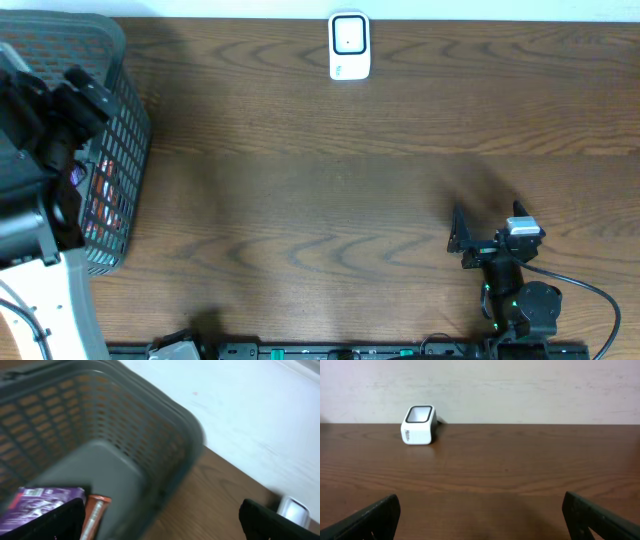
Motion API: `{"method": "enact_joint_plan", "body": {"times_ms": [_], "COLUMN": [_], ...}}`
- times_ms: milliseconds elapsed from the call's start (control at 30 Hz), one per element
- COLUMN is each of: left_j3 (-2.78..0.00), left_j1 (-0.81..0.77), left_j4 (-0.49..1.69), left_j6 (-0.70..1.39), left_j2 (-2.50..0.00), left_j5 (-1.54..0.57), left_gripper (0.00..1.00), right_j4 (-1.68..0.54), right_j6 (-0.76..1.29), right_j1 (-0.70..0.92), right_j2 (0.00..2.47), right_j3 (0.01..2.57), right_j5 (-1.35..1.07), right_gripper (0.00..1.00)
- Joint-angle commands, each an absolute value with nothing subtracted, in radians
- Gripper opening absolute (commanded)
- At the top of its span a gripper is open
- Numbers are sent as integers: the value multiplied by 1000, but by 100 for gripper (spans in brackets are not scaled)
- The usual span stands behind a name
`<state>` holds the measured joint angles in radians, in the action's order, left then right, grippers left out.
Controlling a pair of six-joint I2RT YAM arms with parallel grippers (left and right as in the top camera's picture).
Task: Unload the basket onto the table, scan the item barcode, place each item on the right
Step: 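Raise the left gripper and reach down into the grey basket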
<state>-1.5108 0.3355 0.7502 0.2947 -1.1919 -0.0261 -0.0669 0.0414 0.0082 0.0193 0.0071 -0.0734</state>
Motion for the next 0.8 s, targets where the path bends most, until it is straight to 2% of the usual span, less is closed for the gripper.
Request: {"method": "enact_joint_plan", "body": {"times_ms": [0, 300, 567, 767], "left_j3": [-1534, -1534, -1534, -1534], "left_j1": [420, 581, 583, 583], "left_j4": [741, 700, 782, 877], "left_j6": [348, 379, 382, 461], "left_j2": [-1236, -1345, -1539, -1675], "left_j5": [-2, 24, 117, 237], "left_gripper": [97, 96, 96, 96], "right_j4": [-71, -71, -71, -71], "right_j6": [51, 51, 51, 51], "right_j1": [15, 15, 15, 15], "right_j2": [20, 20, 20, 20], "right_j3": [6, 6, 6, 6], "right_j5": [-69, -69, -69, -69], "right_gripper": [99, 99, 99, 99]}}
